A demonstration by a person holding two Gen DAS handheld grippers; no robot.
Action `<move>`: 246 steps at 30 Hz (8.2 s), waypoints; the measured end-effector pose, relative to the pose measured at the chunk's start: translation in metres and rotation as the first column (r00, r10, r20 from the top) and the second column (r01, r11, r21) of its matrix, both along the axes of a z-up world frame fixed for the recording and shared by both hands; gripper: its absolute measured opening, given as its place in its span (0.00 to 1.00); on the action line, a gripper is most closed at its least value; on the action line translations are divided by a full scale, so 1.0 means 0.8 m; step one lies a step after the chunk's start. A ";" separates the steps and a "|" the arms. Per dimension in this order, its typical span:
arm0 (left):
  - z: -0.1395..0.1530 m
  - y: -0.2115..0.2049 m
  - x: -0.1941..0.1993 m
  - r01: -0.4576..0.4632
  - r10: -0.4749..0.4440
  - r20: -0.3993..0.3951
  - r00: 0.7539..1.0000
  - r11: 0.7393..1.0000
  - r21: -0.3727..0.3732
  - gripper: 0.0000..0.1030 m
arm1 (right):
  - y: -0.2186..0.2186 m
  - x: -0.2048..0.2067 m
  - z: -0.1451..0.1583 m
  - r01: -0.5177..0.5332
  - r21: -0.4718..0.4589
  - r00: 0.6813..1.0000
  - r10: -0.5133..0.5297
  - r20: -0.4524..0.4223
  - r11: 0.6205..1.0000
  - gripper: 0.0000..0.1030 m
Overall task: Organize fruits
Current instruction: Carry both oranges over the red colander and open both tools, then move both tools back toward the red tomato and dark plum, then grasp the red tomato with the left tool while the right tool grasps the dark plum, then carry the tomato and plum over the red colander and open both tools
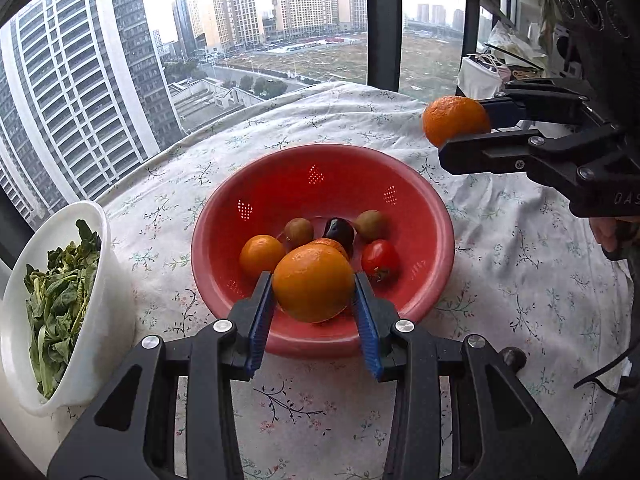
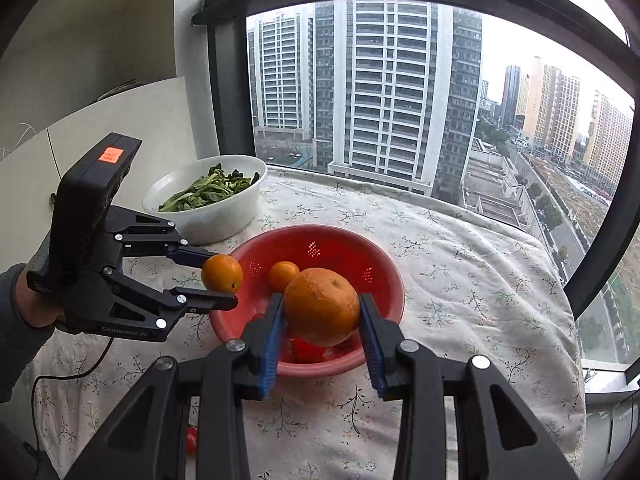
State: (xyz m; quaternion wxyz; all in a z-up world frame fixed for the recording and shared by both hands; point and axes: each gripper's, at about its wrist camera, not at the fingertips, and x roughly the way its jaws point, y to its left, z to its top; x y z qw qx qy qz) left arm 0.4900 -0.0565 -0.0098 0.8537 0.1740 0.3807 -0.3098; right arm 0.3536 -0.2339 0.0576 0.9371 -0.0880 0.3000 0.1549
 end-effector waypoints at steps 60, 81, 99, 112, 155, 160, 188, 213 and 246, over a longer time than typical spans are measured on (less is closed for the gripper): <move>-0.010 0.010 -0.056 0.024 -0.020 0.076 0.997 0.998 -0.052 0.99 | -0.013 0.016 -0.031 0.033 0.075 0.999 -0.035 0.028 0.997 0.85; -0.056 -0.025 -0.211 0.288 -0.289 0.037 0.956 0.957 0.032 0.99 | -0.009 -0.191 -0.109 -0.006 0.195 0.998 0.019 -0.061 0.981 0.86; -0.073 -0.041 -0.196 0.298 -0.295 -0.072 0.953 0.954 0.035 0.55 | -0.003 -0.219 -0.133 -0.003 0.184 0.997 0.017 -0.075 0.983 0.79; -0.080 -0.043 -0.197 0.278 -0.275 -0.064 0.959 0.960 0.036 0.35 | 0.001 -0.217 -0.135 -0.004 0.164 0.996 0.019 -0.087 0.986 0.75; -0.062 0.048 -0.246 0.121 -0.126 -0.067 0.990 0.990 -0.079 0.34 | 0.068 -0.106 -0.147 -0.203 -0.168 0.960 0.162 -0.230 0.965 0.33; -0.060 0.047 -0.241 0.118 -0.123 -0.065 0.990 0.990 -0.081 0.34 | 0.061 -0.107 -0.145 -0.190 -0.144 0.962 0.155 -0.224 0.971 0.30; 0.028 0.015 -0.026 0.012 -0.010 0.058 0.998 0.999 -0.037 0.34 | -0.023 -0.025 -0.015 0.035 0.021 0.999 -0.035 -0.004 0.999 0.30; -0.039 -0.030 0.044 -0.027 0.026 0.026 0.999 0.999 0.026 0.35 | 0.031 0.093 -0.095 -0.018 -0.112 0.993 0.004 -0.120 0.993 0.30; -0.011 -0.006 -0.015 -0.113 0.116 0.111 0.987 0.993 -0.036 0.95 | 0.023 0.063 -0.082 0.080 -0.149 0.996 -0.083 -0.013 0.986 0.57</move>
